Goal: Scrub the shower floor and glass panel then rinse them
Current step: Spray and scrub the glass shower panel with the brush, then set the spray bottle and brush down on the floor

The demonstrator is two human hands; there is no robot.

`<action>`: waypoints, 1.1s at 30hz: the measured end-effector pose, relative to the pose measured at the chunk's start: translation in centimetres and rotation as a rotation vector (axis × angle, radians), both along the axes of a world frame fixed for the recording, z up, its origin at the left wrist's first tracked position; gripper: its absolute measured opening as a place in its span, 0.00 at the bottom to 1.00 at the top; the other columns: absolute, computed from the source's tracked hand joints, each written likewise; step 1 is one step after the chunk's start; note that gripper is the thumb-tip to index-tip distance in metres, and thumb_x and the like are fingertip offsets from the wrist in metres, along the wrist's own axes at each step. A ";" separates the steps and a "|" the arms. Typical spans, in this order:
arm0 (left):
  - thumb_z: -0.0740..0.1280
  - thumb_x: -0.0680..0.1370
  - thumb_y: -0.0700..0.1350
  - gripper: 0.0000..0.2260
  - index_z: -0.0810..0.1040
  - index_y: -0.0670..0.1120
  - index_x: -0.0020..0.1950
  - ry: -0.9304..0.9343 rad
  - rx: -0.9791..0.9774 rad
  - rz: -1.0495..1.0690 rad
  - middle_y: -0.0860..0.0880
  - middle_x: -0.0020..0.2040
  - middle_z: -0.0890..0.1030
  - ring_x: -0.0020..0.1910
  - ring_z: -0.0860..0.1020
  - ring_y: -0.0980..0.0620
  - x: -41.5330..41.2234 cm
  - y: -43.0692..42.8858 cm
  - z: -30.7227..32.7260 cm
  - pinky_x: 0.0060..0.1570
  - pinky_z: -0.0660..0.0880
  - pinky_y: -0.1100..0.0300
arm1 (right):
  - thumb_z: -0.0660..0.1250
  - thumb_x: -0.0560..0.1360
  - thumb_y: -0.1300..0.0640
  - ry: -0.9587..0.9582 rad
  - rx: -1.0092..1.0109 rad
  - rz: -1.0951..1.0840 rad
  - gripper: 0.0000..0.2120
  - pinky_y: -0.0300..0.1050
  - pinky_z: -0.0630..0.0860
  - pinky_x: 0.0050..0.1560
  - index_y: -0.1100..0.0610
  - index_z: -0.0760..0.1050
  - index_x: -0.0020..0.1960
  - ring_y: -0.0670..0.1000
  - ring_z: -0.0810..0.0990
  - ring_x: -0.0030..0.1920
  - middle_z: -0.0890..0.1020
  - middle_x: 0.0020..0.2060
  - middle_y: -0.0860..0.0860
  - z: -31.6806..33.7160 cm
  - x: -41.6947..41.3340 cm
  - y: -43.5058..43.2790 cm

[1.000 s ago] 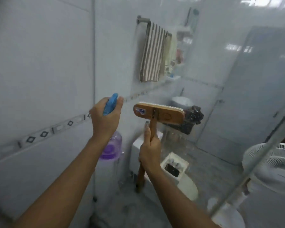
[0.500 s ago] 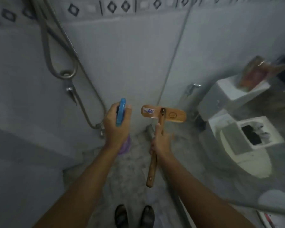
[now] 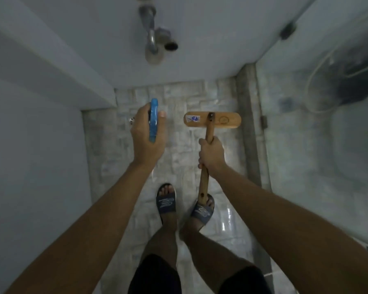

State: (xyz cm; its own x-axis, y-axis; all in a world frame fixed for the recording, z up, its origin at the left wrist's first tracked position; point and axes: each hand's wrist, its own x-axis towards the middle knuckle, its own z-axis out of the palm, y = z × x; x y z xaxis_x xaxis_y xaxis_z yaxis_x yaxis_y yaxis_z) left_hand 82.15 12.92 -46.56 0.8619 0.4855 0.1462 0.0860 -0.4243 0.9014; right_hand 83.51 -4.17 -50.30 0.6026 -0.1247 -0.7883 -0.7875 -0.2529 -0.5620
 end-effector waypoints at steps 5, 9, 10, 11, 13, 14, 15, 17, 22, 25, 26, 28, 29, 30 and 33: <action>0.64 0.83 0.42 0.07 0.76 0.37 0.53 0.105 0.032 0.024 0.47 0.42 0.76 0.38 0.74 0.57 -1.7 1.6 -15.7 0.40 0.76 0.55 | 0.61 0.80 0.55 0.035 -0.042 0.109 0.05 0.42 0.73 0.23 0.57 0.71 0.50 0.49 0.71 0.25 0.74 0.34 0.54 -15.1 -1.0 1.0; 0.65 0.83 0.52 0.20 0.75 0.34 0.62 0.218 -0.043 0.022 0.40 0.51 0.80 0.50 0.80 0.42 -2.8 3.0 -25.5 0.52 0.78 0.43 | 0.61 0.81 0.54 0.032 -0.091 0.178 0.07 0.42 0.74 0.23 0.57 0.71 0.52 0.50 0.72 0.27 0.75 0.36 0.54 -24.2 -1.6 1.5; 0.65 0.83 0.54 0.22 0.74 0.35 0.64 0.239 -0.054 0.026 0.39 0.53 0.80 0.52 0.80 0.41 -3.0 3.1 -27.4 0.54 0.78 0.42 | 0.61 0.82 0.53 0.024 -0.101 0.192 0.07 0.42 0.75 0.23 0.57 0.71 0.53 0.50 0.73 0.27 0.76 0.36 0.54 -26.3 -1.8 1.6; 0.65 0.82 0.55 0.24 0.73 0.36 0.66 0.249 -0.061 0.034 0.39 0.55 0.80 0.53 0.80 0.41 -3.0 3.3 -28.9 0.55 0.78 0.43 | 0.61 0.82 0.53 0.008 -0.109 0.206 0.07 0.43 0.75 0.24 0.57 0.71 0.53 0.50 0.74 0.27 0.76 0.37 0.54 -28.1 -1.9 1.8; 0.65 0.81 0.57 0.26 0.72 0.36 0.68 0.262 -0.070 0.053 0.40 0.56 0.79 0.55 0.80 0.43 -2.8 3.5 -31.4 0.57 0.78 0.46 | 0.60 0.83 0.52 -0.033 -0.116 0.235 0.08 0.43 0.75 0.23 0.57 0.70 0.53 0.50 0.75 0.27 0.76 0.37 0.54 -31.2 -2.2 2.3; 0.65 0.81 0.58 0.27 0.72 0.36 0.69 0.269 -0.082 0.059 0.39 0.57 0.79 0.55 0.80 0.43 -2.6 3.6 -32.5 0.58 0.78 0.47 | 0.59 0.83 0.52 -0.053 -0.116 0.249 0.09 0.43 0.74 0.22 0.58 0.69 0.53 0.51 0.74 0.27 0.75 0.36 0.54 -32.4 -2.2 2.6; 0.65 0.81 0.58 0.28 0.72 0.36 0.69 0.270 -0.099 0.056 0.39 0.58 0.79 0.56 0.79 0.42 -2.5 3.6 -33.5 0.58 0.77 0.49 | 0.59 0.84 0.52 -0.074 -0.116 0.259 0.09 0.43 0.74 0.22 0.58 0.68 0.52 0.51 0.74 0.27 0.75 0.36 0.54 -33.5 -2.2 2.8; 0.66 0.80 0.58 0.28 0.71 0.36 0.69 0.274 -0.101 0.047 0.38 0.58 0.78 0.56 0.79 0.44 -2.5 3.7 -35.4 0.59 0.77 0.55 | 0.58 0.84 0.51 -0.104 -0.121 0.277 0.09 0.44 0.75 0.22 0.56 0.68 0.51 0.51 0.75 0.28 0.74 0.36 0.53 -35.4 -1.8 3.3; 0.69 0.80 0.55 0.29 0.70 0.36 0.72 0.265 -0.066 0.011 0.40 0.57 0.79 0.52 0.80 0.47 -3.1 4.3 -38.5 0.54 0.78 0.59 | 0.58 0.83 0.47 -0.156 -0.194 0.381 0.09 0.56 0.82 0.35 0.52 0.69 0.50 0.53 0.79 0.35 0.77 0.38 0.52 -38.4 -0.7 3.7; 0.69 0.79 0.55 0.28 0.67 0.41 0.73 0.259 -0.078 0.011 0.52 0.58 0.78 0.55 0.78 0.58 -4.2 5.1 -39.3 0.57 0.76 0.63 | 0.56 0.83 0.46 -0.154 -0.260 0.500 0.13 0.55 0.80 0.40 0.55 0.69 0.56 0.56 0.81 0.40 0.79 0.41 0.54 -39.0 -0.7 3.9; 0.70 0.79 0.54 0.29 0.67 0.41 0.74 0.279 -0.082 0.003 0.53 0.60 0.76 0.57 0.77 0.57 -4.7 5.4 -39.2 0.60 0.76 0.61 | 0.56 0.84 0.46 -0.141 -0.288 0.532 0.13 0.54 0.79 0.40 0.56 0.68 0.56 0.57 0.80 0.41 0.78 0.41 0.54 -38.9 -0.7 4.0; 0.73 0.77 0.53 0.33 0.66 0.39 0.75 0.360 -0.086 -0.026 0.48 0.63 0.76 0.61 0.77 0.53 -6.0 6.0 -39.2 0.62 0.77 0.53 | 0.56 0.84 0.48 -0.117 -0.328 0.573 0.12 0.52 0.76 0.41 0.57 0.67 0.57 0.56 0.79 0.42 0.77 0.42 0.53 -38.4 -0.9 4.0; 0.75 0.75 0.54 0.36 0.65 0.40 0.76 0.410 -0.089 -0.048 0.46 0.65 0.75 0.61 0.77 0.52 -6.7 6.3 -39.7 0.62 0.77 0.51 | 0.57 0.84 0.49 -0.097 -0.340 0.587 0.12 0.52 0.76 0.43 0.58 0.67 0.58 0.56 0.79 0.43 0.77 0.44 0.53 -38.5 -1.0 3.9; 0.76 0.73 0.57 0.39 0.63 0.43 0.76 0.468 -0.097 -0.071 0.46 0.67 0.74 0.63 0.76 0.51 -7.2 6.5 -39.5 0.63 0.77 0.49 | 0.57 0.84 0.49 -0.072 -0.345 0.594 0.13 0.52 0.77 0.44 0.59 0.68 0.60 0.57 0.79 0.45 0.77 0.46 0.55 -38.3 -1.2 3.8; 0.80 0.66 0.61 0.50 0.57 0.50 0.79 0.590 -0.084 -0.120 0.45 0.73 0.69 0.68 0.73 0.48 -8.7 7.5 -37.6 0.66 0.75 0.46 | 0.59 0.83 0.51 -0.026 -0.332 0.585 0.16 0.54 0.79 0.48 0.60 0.67 0.65 0.59 0.80 0.48 0.79 0.52 0.58 -36.0 -1.4 3.8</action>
